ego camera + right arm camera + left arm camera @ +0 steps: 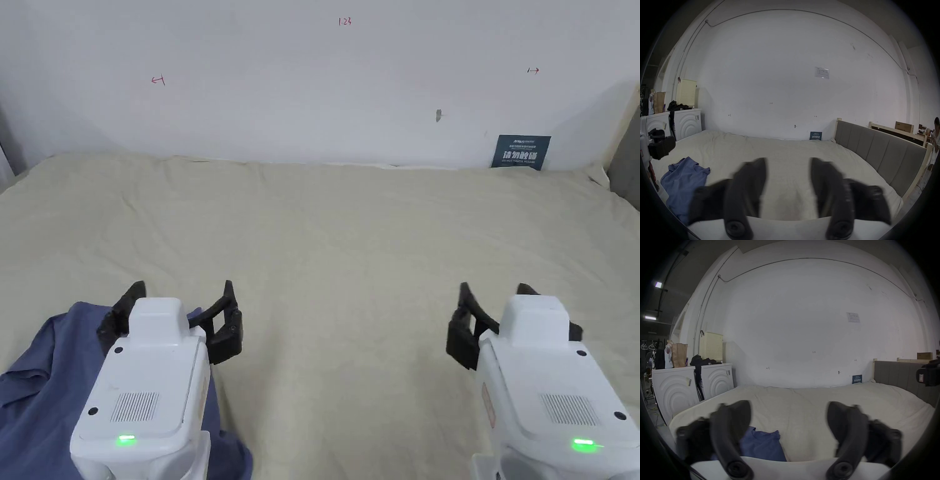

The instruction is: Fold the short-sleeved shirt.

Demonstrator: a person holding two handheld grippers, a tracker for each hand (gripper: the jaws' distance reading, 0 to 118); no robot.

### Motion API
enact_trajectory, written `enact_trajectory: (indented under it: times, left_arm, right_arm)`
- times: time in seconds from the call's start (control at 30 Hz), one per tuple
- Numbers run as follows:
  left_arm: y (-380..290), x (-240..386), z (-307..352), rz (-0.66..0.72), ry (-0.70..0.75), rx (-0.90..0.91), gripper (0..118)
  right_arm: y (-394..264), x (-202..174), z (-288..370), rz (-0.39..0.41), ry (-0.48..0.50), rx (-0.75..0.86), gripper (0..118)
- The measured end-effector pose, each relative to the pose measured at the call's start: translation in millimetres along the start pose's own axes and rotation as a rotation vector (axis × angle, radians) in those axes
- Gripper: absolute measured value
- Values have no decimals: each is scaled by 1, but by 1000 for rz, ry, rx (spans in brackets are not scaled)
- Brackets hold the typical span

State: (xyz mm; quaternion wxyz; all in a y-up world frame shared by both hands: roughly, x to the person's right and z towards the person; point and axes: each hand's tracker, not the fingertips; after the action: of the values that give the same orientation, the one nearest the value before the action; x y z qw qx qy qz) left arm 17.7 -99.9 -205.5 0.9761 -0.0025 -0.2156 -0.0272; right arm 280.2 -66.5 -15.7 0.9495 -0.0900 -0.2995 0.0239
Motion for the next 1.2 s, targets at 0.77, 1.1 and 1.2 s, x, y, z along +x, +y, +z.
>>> enact_trajectory:
  times: [0.77,1.1,1.2]
  left_arm:
    - [-2,-65,16,30,141,-66,0]
    - [-4,-169,66,1,386,-89,0]
    - [-5,-193,83,-11,440,-99,0]
  right_arm:
    - [14,-56,-23,34,194,18,1]
    - [23,-162,-29,44,447,35,1]
    - [23,-187,-25,44,505,35,1]
